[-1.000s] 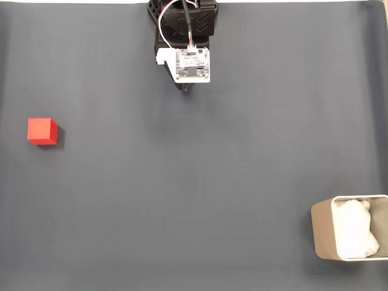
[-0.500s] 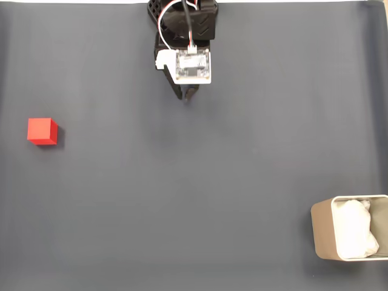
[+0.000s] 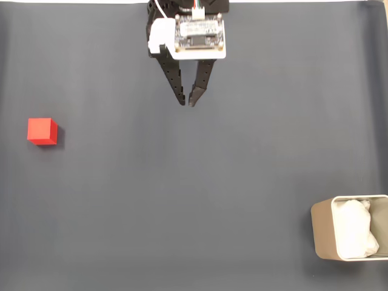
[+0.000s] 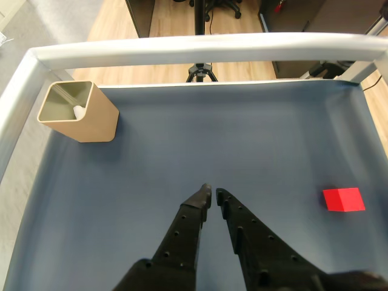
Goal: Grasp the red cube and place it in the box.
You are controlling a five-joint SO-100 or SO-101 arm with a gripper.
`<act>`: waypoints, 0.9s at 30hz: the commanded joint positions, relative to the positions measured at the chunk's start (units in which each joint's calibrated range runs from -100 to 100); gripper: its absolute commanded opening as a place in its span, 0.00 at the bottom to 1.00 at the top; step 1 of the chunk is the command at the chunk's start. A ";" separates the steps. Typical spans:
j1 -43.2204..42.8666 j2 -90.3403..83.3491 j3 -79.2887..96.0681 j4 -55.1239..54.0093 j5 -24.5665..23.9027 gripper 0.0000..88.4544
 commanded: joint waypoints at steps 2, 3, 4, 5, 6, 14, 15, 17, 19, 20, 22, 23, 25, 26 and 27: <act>0.18 6.66 -14.23 5.07 0.05 0.00; 0.39 7.87 -16.05 5.80 -0.10 0.00; 0.67 9.00 -17.69 6.38 -0.29 0.00; 1.03 10.04 -19.24 7.03 -0.39 0.00; 1.24 11.08 -20.52 7.36 -0.54 0.00; 5.79 16.01 -25.36 9.49 -1.32 0.00; 6.57 16.36 -25.45 9.49 -1.32 0.00; 8.13 16.97 -25.45 9.49 -1.27 0.00; 9.62 17.49 -25.45 9.49 -1.32 0.00; 10.48 17.66 -25.45 9.49 -1.32 0.00; 11.97 18.09 -25.36 9.49 -1.27 0.00; 12.82 18.35 -25.36 9.41 -1.22 0.00; 14.31 18.79 -25.27 9.25 -1.22 0.00; 15.09 18.96 -25.27 9.25 -1.17 0.00; 15.80 19.13 -25.17 9.17 -1.17 0.00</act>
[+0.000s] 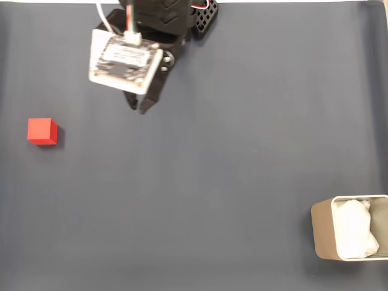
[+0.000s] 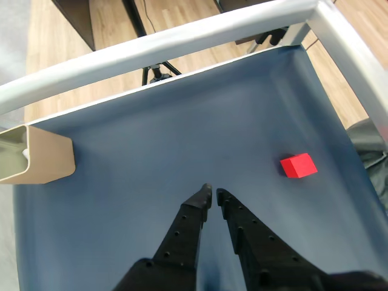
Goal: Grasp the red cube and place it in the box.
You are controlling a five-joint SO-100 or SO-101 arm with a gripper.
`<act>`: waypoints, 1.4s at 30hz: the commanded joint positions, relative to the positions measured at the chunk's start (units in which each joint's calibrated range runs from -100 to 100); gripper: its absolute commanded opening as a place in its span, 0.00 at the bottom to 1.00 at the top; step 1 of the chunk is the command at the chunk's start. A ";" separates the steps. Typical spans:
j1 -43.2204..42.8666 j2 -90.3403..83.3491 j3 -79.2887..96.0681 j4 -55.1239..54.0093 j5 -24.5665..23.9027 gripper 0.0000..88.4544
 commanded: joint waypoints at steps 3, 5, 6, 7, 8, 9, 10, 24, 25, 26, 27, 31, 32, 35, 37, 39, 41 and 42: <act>4.44 0.55 -2.57 -0.63 0.05 0.00; 5.72 0.72 -2.29 -1.13 0.05 0.00; 6.43 0.81 -2.02 -1.54 0.00 0.00; 6.99 0.81 -1.75 -2.03 0.00 0.00; 7.70 0.81 -1.20 -2.52 0.00 0.00; 8.41 0.81 -0.65 -3.09 0.00 0.00; 8.98 0.81 -0.01 -3.67 0.05 0.00; 19.14 2.46 6.56 -12.27 1.76 0.00; 19.85 2.72 7.01 -13.09 1.86 0.00; 20.49 2.89 7.65 -14.00 1.90 0.00; 21.13 2.98 8.38 -15.14 1.90 0.00; 23.90 3.84 10.94 -19.00 2.54 0.02; 24.54 4.19 11.30 -19.73 2.64 0.03; 26.17 5.23 12.12 -21.62 2.88 0.06; 27.02 6.01 12.67 -22.52 3.13 0.08; 27.80 6.61 13.13 -23.75 3.13 0.11; 28.37 7.57 13.13 -24.73 3.13 0.14; 28.66 8.00 13.13 -25.22 3.13 0.15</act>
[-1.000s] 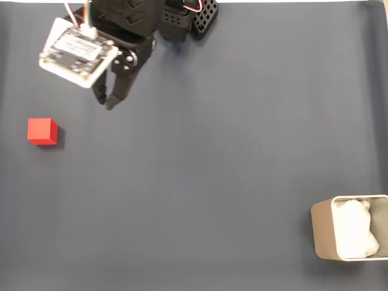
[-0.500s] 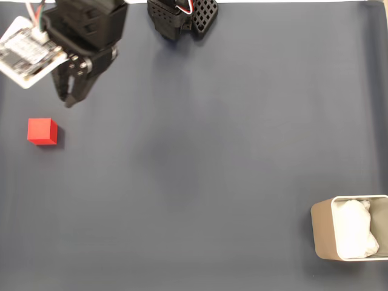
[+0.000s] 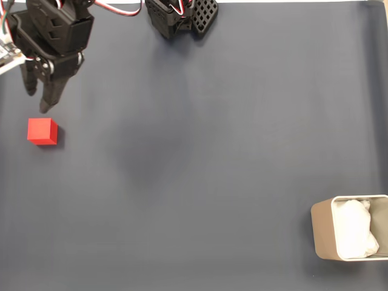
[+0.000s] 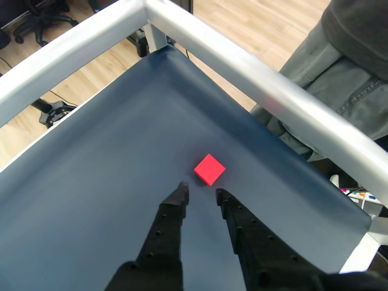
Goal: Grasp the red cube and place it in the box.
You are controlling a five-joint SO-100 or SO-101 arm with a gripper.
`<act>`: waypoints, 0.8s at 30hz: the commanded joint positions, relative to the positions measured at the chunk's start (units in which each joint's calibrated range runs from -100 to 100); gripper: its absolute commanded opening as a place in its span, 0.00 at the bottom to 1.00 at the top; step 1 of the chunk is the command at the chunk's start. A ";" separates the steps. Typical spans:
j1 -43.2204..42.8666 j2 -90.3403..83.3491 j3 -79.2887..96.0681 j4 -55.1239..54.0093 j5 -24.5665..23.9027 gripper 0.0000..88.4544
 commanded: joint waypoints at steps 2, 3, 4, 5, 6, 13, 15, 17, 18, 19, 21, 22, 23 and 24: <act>1.63 1.31 -0.25 -3.38 0.20 0.18; 1.84 1.57 -0.07 -4.03 0.24 0.19; 2.06 2.01 0.02 -4.52 0.29 0.20; 2.34 2.18 0.29 -5.18 0.29 0.21; 2.55 2.18 0.93 -6.25 0.29 0.22; 3.55 3.13 5.59 -13.21 1.42 0.28; 3.76 3.31 6.68 -14.85 1.56 0.30; 3.97 3.65 7.50 -15.92 1.90 0.31; 3.97 3.91 7.78 -16.25 2.05 0.31; 4.05 4.17 7.87 -16.41 2.15 0.32; 4.26 4.69 8.05 -16.57 2.25 0.33; 4.33 4.95 8.23 -16.65 2.30 0.33; 4.40 5.13 8.51 -16.82 2.44 0.34; 4.47 5.30 8.96 -17.23 2.54 0.34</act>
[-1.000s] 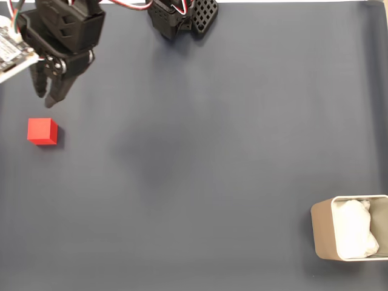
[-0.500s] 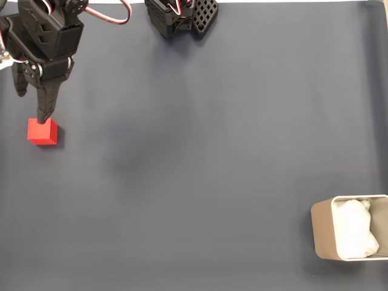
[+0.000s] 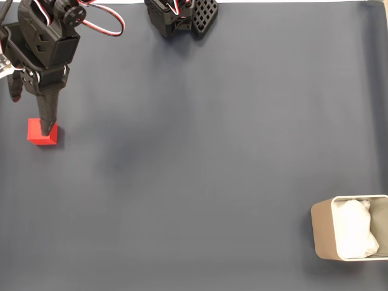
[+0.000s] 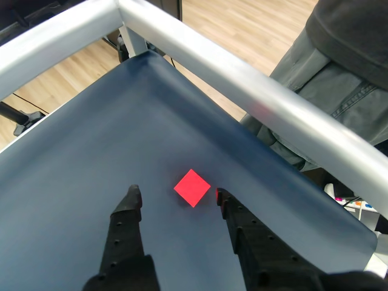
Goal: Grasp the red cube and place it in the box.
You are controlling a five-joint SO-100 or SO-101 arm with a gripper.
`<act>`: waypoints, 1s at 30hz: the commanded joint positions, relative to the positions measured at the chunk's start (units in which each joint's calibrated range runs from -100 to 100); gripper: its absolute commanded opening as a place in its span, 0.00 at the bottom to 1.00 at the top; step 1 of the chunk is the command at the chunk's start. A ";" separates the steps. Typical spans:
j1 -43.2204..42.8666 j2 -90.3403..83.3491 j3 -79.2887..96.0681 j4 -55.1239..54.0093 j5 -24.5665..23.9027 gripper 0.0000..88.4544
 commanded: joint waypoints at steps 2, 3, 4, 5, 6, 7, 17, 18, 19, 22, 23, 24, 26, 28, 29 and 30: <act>0.90 0.00 1.65 -2.95 0.78 0.36; 1.04 0.00 2.47 -3.93 0.78 0.37; 1.11 0.00 3.48 -5.08 0.98 0.38; 1.18 0.00 4.48 -6.23 1.17 0.38; 1.32 -0.09 5.48 -7.05 1.27 0.38; 1.40 -0.09 6.30 -7.70 1.37 0.38; 1.96 0.61 11.60 -11.97 1.66 0.39; 1.96 0.78 11.96 -12.29 1.71 0.40; 1.96 1.04 12.33 -12.79 1.76 0.40; 1.82 1.39 13.79 -14.10 1.90 0.41; 1.75 1.56 14.33 -14.51 2.00 0.41; 1.68 1.73 14.79 -14.92 2.00 0.41; 1.54 2.25 15.34 -15.33 2.00 0.41; 1.40 2.77 15.98 -16.31 2.00 0.41; 1.25 3.03 16.16 -16.64 2.05 0.42; 1.18 3.29 16.34 -16.97 2.05 0.42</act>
